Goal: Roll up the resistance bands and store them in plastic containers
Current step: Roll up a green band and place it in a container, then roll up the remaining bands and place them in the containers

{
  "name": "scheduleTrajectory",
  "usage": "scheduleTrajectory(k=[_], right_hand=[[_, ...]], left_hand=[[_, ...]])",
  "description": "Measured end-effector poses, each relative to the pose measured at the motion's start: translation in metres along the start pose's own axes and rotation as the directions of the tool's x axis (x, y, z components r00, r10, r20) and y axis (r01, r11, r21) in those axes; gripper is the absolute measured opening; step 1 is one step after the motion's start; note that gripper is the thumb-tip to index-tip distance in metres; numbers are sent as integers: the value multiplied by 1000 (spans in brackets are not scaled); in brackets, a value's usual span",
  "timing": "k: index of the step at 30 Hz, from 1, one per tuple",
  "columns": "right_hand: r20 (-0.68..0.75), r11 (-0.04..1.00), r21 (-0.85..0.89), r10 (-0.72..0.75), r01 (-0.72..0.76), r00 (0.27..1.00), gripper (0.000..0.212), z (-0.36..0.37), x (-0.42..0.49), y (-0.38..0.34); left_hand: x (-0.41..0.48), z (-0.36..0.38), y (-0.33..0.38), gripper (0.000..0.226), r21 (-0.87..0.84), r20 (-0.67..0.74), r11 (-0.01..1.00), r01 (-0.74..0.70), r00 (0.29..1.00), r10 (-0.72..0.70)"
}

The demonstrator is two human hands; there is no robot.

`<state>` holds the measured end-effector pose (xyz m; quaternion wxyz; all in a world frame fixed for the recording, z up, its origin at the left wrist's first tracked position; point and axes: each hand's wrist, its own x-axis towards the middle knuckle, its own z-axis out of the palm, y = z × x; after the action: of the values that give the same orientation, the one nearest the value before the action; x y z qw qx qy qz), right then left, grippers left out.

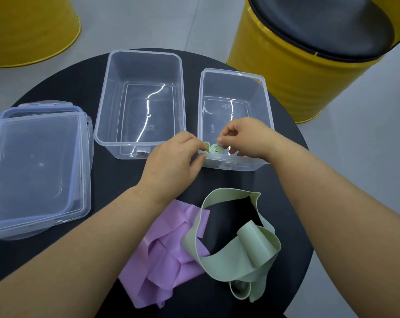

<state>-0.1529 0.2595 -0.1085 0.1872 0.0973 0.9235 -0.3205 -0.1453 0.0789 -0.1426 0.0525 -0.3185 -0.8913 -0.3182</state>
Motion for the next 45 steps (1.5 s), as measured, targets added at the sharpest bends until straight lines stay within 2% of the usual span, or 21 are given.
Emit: scheduleTrajectory(k=[5, 9, 11, 13, 15, 19, 21, 22, 25, 27, 29, 31, 33, 34, 36, 38, 39, 41, 42, 43, 45], right_hand=[[-107, 999, -31, -38, 35, 994, 11, -4, -12, -5], [-335, 996, -4, -85, 88, 939, 12, 2, -42, -7], [-382, 992, 13, -111, 126, 918, 12, 7, -68, -6], [-351, 991, 61, -89, 117, 932, 9, 10, -95, -2], [-266, 996, 81, -22, 45, 964, 6, 13, -120, 3], [-37, 989, -12, 150, -150, 988, 59, 27, -164, 9], [-17, 982, -23, 187, -187, 982, 78, 41, -180, 10], [-44, 981, -30, 190, -192, 981, 78, 49, -184, 11], [-172, 976, 32, 217, -215, 961, 49, 59, -188, 19], [-210, 961, 174, 248, -214, 946, 31, 57, -189, 23], [-233, 924, 346, 256, -166, 938, 21, 52, -189, 27], [-270, 865, 489, 277, -116, 922, 14, 45, -188, 31], [-292, 804, 590, 307, -82, 906, 12, 38, -185, 34], [-289, 783, 618, 312, -73, 905, 11, 36, -183, 35], [-272, 775, 629, 292, -60, 917, 12, 34, -180, 32], [-247, 792, 610, 232, -35, 941, 19, 35, -178, 28], [-208, 801, 598, 192, -31, 959, 32, 36, -178, 25], [-106, 841, 541, 102, -28, 989, 71, 40, -177, 21], [-61, 888, 459, 70, -35, 996, 88, 45, -175, 21], [-22, 942, 333, 60, -49, 998, 97, 50, -172, 22], [20, 994, 79, 70, -72, 997, 93, 62, -164, 29]], left_hand=[[-2, -4, 4, 34, -19, -16, 1000, 3, 1000, -3], [-4, -17, 14, 19, 33, -39, 999, 25, 999, -23], [-13, -26, 24, 15, 35, -8, 997, 71, 997, -71], [-27, -32, 37, 15, 12, 98, 991, 136, 986, -137], [-41, -37, 49, 16, 6, 217, 984, 181, 960, -178], [-65, -44, 69, 26, 16, 391, 970, 241, 891, -228], [-79, -43, 75, 46, 33, 473, 983, 180, 864, -175], [-86, -42, 79, 57, 40, 515, 991, 128, 847, -131], [-99, -29, 79, 72, 141, 603, 990, -1, 793, -85], [-99, -20, 75, 54, 179, 587, 982, -64, 808, -55], [-95, -18, 73, 19, 138, 469, 983, -120, 882, 42], [-91, -21, 73, 16, 102, 330, 993, -57, 944, 20], [-86, -34, 75, 21, -37, 265, 992, 124, 958, -110], [-83, -41, 75, 20, -157, 274, 962, 225, 945, -176], [-77, -57, 77, 13, -455, 307, 807, 376, 917, -254], [-70, -65, 79, 17, -672, 343, 569, 474, 880, -329], [-67, -66, 80, 21, -744, 384, 421, 519, 847, -368], [-62, -67, 85, 22, -813, 458, 179, 555, 797, -393], [-60, -68, 88, 22, -825, 476, 111, 553, 788, -391], [-59, -68, 89, 22, -838, 486, 46, 544, 781, -391], [-57, -71, 86, 25, -858, 494, -80, 507, 771, -402]])
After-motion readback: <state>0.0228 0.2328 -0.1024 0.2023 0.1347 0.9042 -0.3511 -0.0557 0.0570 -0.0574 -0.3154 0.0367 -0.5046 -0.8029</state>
